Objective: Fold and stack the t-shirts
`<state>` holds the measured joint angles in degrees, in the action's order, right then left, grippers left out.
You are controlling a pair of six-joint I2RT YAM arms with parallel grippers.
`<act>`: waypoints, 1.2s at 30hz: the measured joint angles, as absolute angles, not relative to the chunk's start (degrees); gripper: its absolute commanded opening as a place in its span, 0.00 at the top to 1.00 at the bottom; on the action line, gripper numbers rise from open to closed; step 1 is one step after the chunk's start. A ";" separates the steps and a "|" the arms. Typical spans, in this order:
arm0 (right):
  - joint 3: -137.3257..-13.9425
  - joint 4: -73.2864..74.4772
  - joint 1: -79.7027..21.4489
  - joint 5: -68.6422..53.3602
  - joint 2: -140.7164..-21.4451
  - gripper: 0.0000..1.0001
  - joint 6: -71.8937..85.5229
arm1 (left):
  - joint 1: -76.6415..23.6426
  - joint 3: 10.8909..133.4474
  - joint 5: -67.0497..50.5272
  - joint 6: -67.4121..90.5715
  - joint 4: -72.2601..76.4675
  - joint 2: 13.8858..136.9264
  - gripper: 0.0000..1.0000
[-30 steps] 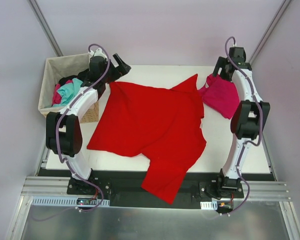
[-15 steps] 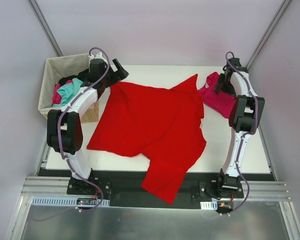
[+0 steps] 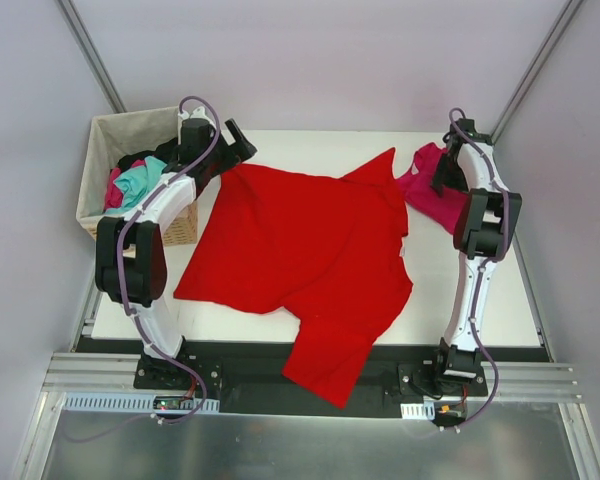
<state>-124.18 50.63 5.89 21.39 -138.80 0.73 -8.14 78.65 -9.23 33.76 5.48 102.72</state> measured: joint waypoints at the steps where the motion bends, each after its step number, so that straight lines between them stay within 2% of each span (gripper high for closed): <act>1: -125.91 51.33 5.87 21.89 -139.55 0.04 0.43 | -8.14 78.85 -8.97 33.69 5.30 102.76 0.01; 12: -136.59 52.38 7.66 24.80 -145.95 0.04 -3.36 | -8.12 81.87 -8.45 33.47 4.08 104.64 0.01; 22: -137.49 47.77 9.37 24.14 -146.10 0.04 -4.16 | -7.40 84.62 -8.47 33.04 3.27 105.82 0.01; 29: -128.27 47.09 8.08 21.80 -133.71 0.04 -5.04 | -7.40 84.64 -9.04 33.47 3.22 105.73 0.01; 36: -117.23 48.42 -0.40 25.41 -115.79 0.04 -4.97 | -7.40 82.19 -10.07 33.69 2.63 102.94 0.01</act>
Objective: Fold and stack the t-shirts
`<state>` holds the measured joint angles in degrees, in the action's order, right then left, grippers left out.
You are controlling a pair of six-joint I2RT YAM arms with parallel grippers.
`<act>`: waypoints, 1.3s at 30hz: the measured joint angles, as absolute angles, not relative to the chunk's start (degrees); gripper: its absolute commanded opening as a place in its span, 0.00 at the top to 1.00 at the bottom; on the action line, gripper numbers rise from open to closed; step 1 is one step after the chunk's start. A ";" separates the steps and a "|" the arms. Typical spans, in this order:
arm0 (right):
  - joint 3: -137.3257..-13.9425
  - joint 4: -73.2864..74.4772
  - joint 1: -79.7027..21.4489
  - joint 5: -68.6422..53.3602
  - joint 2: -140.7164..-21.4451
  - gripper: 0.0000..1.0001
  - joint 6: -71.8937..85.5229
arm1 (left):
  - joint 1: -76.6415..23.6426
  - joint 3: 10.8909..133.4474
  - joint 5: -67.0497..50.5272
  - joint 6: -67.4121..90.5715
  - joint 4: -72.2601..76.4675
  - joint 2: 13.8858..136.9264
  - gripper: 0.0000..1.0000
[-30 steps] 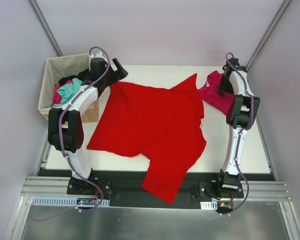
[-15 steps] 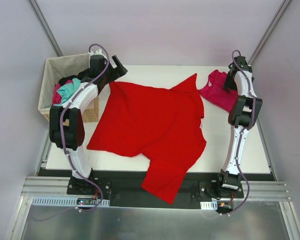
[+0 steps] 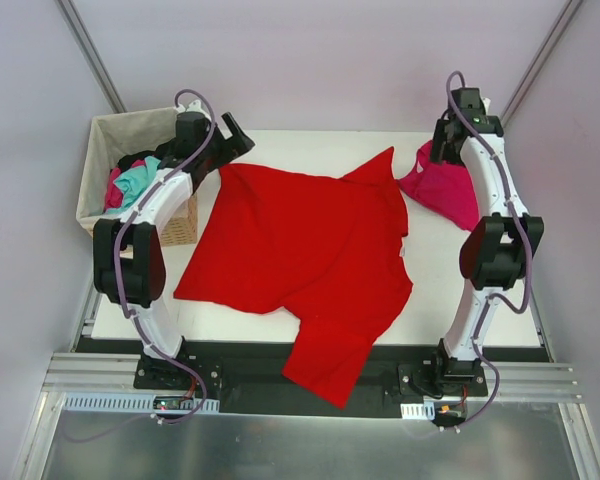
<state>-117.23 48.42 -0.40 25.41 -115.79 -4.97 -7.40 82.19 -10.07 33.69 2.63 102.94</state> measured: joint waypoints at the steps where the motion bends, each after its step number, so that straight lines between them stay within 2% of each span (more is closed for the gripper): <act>1: -115.18 48.42 -1.23 25.89 -114.48 0.04 -4.97 | -7.40 81.89 -10.07 33.69 2.61 102.26 0.01; 10: -109.38 50.85 1.93 29.63 -120.55 0.04 -4.82 | -7.40 81.47 -10.07 33.67 2.59 99.09 0.01; 20: -121.25 52.49 2.11 29.61 -130.34 0.04 -4.97 | -7.38 81.14 -10.04 33.63 2.52 99.31 0.01; 31: -123.22 52.82 0.82 28.05 -137.10 0.04 -4.93 | -7.01 81.38 -9.98 33.54 2.48 102.00 0.01; 39: -130.78 53.25 -1.89 27.57 -141.84 0.04 -5.04 | -6.66 82.61 -9.96 33.45 2.42 103.09 0.01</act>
<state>-130.78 53.25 -1.89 27.57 -141.84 -5.04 -6.66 82.61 -9.96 33.45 2.42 103.09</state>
